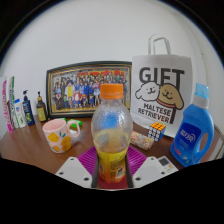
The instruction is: Pour water
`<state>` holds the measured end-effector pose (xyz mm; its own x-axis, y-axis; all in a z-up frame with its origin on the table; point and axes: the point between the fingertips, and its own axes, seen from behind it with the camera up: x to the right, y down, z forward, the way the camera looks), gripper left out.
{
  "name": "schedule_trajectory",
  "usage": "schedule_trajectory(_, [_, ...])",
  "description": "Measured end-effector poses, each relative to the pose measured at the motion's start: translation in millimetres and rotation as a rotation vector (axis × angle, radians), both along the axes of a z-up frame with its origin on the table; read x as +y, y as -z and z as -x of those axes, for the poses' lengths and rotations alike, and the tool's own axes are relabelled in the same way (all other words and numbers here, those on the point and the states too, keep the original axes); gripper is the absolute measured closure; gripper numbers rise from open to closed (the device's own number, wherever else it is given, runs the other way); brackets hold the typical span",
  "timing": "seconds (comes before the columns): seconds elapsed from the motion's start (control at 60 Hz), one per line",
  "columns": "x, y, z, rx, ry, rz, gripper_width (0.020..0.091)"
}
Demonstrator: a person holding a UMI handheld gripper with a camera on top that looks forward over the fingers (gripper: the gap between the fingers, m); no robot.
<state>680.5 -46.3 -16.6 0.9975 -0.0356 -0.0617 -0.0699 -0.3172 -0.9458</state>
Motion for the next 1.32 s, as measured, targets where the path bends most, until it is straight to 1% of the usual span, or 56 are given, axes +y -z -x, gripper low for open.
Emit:
schedule_trajectory(0.083, [-2.4,8.4,0.1,0.004,-0.005,0.059,0.0564])
schedule_trajectory(0.117, [-5.4,14.4,0.5,0.015,-0.005,0.095,0.0476])
schedule_trajectory(0.167, [-11.4,16.6,3.6,0.034,-0.004,0.123,0.0298])
schedule_trajectory(0.183, [-14.3,15.0,4.3,0.038,0.000,0.131,0.0254])
schedule_trajectory(0.2, [-16.8,13.5,4.3,0.040,0.003,0.137,0.0233])
schedule_trajectory(0.25, [-26.3,7.4,4.6,0.038,0.013,0.159,0.0248])
schedule_trajectory(0.433, [-82.0,-30.4,20.5,0.025,0.046,0.260,0.0248])
schedule_trajectory(0.533, [-123.2,-64.0,38.6,0.032,0.082,0.300,0.0248])
schedule_trajectory(0.683, [-189.4,-118.2,75.5,0.046,0.138,0.307,0.0250])
schedule_trajectory(0.733, [-207.8,-135.2,87.7,0.045,0.143,0.304,0.0246])
schedule_trajectory(0.833, [-241.8,-156.0,111.1,0.023,0.154,0.291,0.0248])
schedule_trajectory(0.983, [-271.5,-173.4,129.3,-0.029,0.157,0.282,0.0249])
schedule_trajectory(1.15, [-291.5,-172.0,139.5,-0.049,0.158,0.299,0.0247])
schedule_trajectory(1.317, [-293.1,-172.4,141.9,-0.064,0.157,0.301,0.0245])
